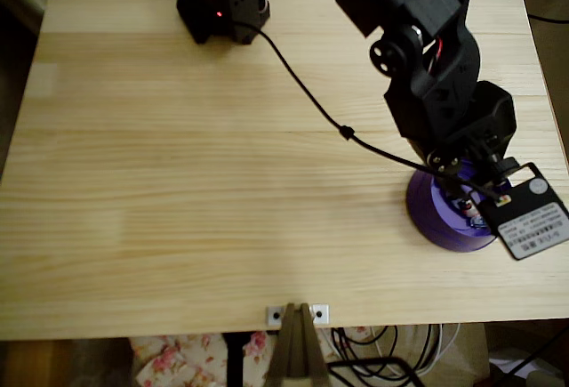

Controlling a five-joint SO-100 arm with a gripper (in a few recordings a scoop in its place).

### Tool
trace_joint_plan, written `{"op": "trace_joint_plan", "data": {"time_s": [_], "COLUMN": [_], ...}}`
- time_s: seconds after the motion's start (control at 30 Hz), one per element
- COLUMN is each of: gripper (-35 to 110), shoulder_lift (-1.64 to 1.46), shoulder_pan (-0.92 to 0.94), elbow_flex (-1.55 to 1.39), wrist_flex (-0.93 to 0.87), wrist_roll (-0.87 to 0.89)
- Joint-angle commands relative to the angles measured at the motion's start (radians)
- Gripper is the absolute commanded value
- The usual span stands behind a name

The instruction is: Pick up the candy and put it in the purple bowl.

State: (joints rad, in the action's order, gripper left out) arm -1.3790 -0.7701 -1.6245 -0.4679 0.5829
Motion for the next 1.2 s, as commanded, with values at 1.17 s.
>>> {"op": "trace_joint_plan", "data": {"time_s": [1.17], "gripper": [-1], "shoulder_lift": [-1.364], "shoulder_pan": [0.545], "elbow_flex": [-0.724], "wrist_flex": [-0.578], "wrist_roll": [-0.391]}}
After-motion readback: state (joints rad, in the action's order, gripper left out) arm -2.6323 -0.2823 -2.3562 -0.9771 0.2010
